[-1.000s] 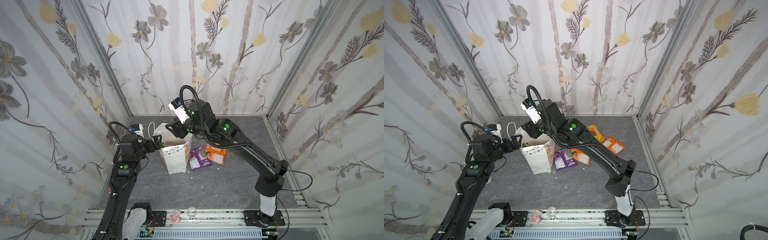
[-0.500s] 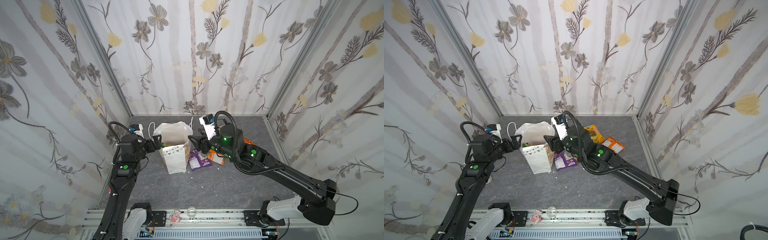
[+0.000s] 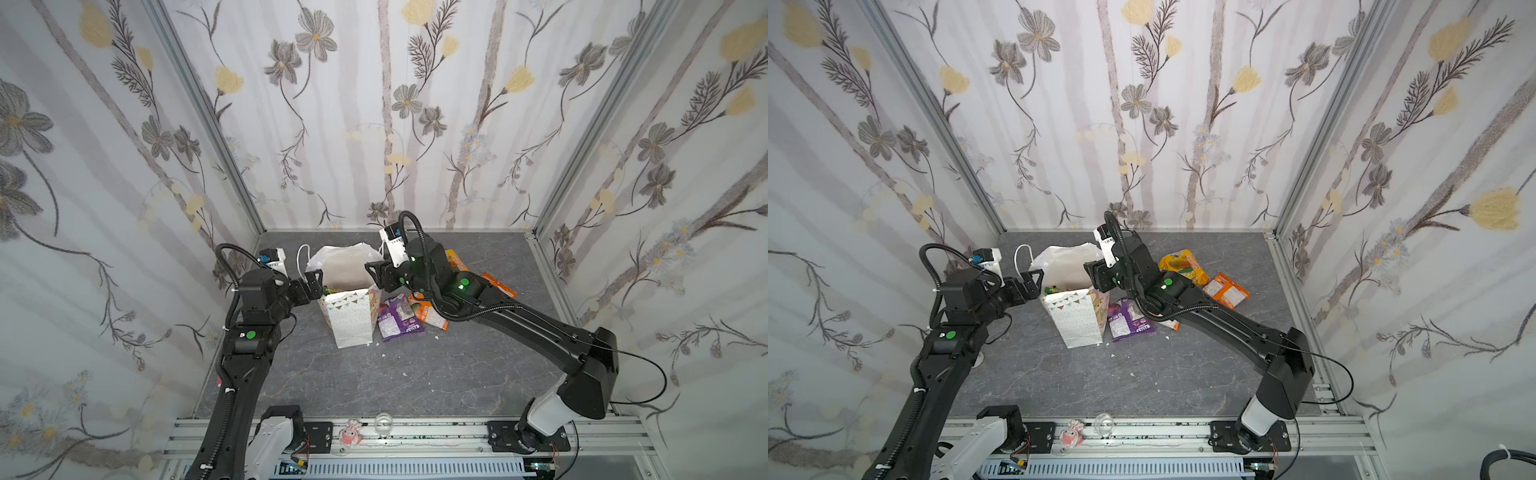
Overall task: Place the snacks into the paper bag
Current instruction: 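Lower the green candy bag into the paper bag and open the right gripper, then withdraw the right gripper from the paper bag back toward the snack pile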
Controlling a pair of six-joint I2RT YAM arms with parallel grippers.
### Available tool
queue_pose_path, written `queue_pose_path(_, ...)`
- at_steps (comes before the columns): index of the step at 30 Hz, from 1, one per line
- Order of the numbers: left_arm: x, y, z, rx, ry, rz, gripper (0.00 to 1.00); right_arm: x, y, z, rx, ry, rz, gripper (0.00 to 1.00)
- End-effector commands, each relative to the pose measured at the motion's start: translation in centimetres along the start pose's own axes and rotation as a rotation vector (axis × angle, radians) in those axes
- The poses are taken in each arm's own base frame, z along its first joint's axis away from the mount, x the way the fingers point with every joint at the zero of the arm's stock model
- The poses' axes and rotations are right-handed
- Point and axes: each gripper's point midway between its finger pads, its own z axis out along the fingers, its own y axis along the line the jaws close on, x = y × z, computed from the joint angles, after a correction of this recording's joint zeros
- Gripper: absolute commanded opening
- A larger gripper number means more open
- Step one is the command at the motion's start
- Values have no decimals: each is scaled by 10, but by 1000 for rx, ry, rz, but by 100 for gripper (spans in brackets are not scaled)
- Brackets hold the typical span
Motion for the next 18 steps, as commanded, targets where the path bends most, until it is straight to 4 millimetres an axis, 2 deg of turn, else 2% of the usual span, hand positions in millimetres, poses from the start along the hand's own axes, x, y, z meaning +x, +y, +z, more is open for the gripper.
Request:
queue_pose_path(1, -5, -3, 0, 13, -23, 6, 100, -2, -6, 8, 36, 9, -21, 35)
queue_pose_path(3, -6, -3, 0, 14, -23, 6, 100, -5, 1, 11, -1, 7, -18, 11)
queue_pose_path(4, -6, -3, -1, 14, -24, 6, 100, -7, 7, 13, -27, 9, -18, 2)
queue_pose_path(5, -6, -3, -1, 13, -24, 7, 100, -9, 12, 13, -47, 10, -18, 0)
queue_pose_path(9, -6, -3, -2, 11, -28, 7, 100, -20, 40, 8, -164, -3, -42, 0)
queue_pose_path(11, -6, -3, -1, 11, -26, 7, 100, -23, 45, 5, -191, -11, -41, 0)
queue_pose_path(14, -6, -2, -1, 10, -25, 7, 100, -23, 39, 4, -157, -10, -41, 0)
queue_pose_path(18, -6, -2, -1, 9, -26, 8, 100, -5, 20, 2, -112, 19, -2, 0)
